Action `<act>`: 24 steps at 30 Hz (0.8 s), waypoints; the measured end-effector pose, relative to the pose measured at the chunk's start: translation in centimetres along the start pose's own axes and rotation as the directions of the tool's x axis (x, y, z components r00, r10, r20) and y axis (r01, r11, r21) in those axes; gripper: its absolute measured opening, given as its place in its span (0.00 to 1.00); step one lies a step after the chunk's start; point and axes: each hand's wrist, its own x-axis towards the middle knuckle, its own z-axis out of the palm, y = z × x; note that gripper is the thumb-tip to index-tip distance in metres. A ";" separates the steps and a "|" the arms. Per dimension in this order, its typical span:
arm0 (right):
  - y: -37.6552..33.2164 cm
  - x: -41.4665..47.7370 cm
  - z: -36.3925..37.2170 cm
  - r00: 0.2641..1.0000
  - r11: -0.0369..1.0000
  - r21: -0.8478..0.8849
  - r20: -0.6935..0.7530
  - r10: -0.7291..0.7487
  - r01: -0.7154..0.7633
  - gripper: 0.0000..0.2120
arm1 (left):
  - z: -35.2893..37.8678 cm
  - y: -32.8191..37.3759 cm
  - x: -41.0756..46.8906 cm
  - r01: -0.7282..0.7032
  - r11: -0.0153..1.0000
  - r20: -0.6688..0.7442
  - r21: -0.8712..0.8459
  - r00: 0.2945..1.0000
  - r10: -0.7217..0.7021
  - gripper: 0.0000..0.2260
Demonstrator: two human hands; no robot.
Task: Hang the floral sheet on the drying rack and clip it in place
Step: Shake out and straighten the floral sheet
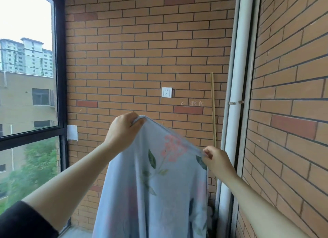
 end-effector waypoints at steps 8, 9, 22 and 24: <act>-0.2 -3.1 3.6 0.985 0.958 0.282 -0.136 0.101 -0.059 0.20 | 2.4 -5.8 -4.4 0.244 0.959 0.151 0.146 0.952 -0.265 0.20; -1.0 -2.9 3.0 0.987 0.966 0.258 -0.153 0.045 -0.004 0.19 | 2.7 -7.0 -5.4 0.283 0.934 0.223 0.219 0.917 -0.331 0.20; -5.3 -3.3 4.9 0.939 0.934 0.154 0.075 -0.336 0.322 0.19 | 6.5 -3.6 -12.7 0.224 0.963 0.564 -0.151 0.819 -0.102 0.12; -4.9 -3.3 4.6 0.939 0.940 0.116 0.086 -0.332 0.322 0.18 | 6.5 -3.8 -13.0 0.381 0.887 0.525 -0.261 0.827 -0.201 0.14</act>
